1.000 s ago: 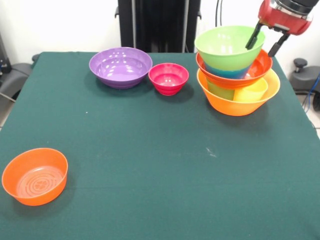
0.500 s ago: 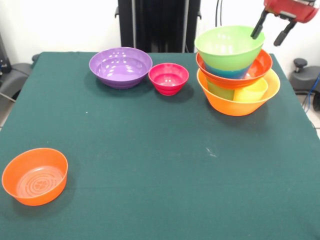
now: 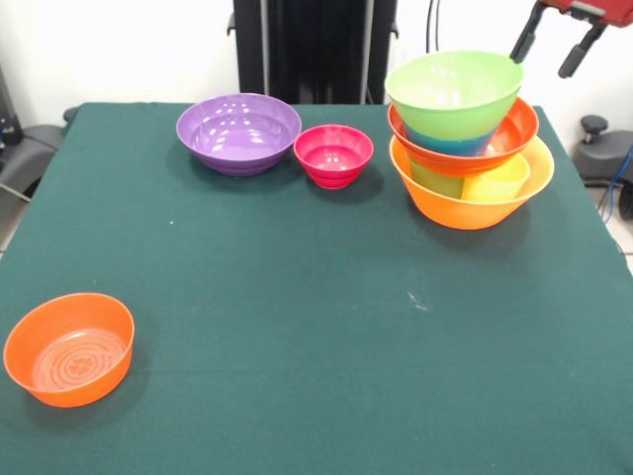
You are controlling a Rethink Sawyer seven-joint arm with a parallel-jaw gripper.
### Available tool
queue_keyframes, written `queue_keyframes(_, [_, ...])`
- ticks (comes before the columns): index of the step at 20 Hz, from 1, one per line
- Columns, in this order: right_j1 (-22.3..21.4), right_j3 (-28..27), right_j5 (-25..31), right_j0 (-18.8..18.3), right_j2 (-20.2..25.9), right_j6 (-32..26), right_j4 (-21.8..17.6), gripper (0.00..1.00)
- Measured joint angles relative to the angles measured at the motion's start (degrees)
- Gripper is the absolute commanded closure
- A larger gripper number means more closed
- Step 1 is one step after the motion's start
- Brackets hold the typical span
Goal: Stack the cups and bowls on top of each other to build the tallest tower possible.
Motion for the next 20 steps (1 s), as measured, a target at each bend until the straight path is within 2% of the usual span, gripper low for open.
queue_keyframes(4, [-0.51,-0.56,0.0,-1.11,0.01,0.0,0.0,0.0])
queue_keyframes(12, [-1.9,-0.83,-0.84,-7.4,1.1,0.0,-0.01,0.0])
queue_keyframes(20, [-2.5,-0.81,-8.87,-16.04,5.51,0.0,-0.08,0.0])
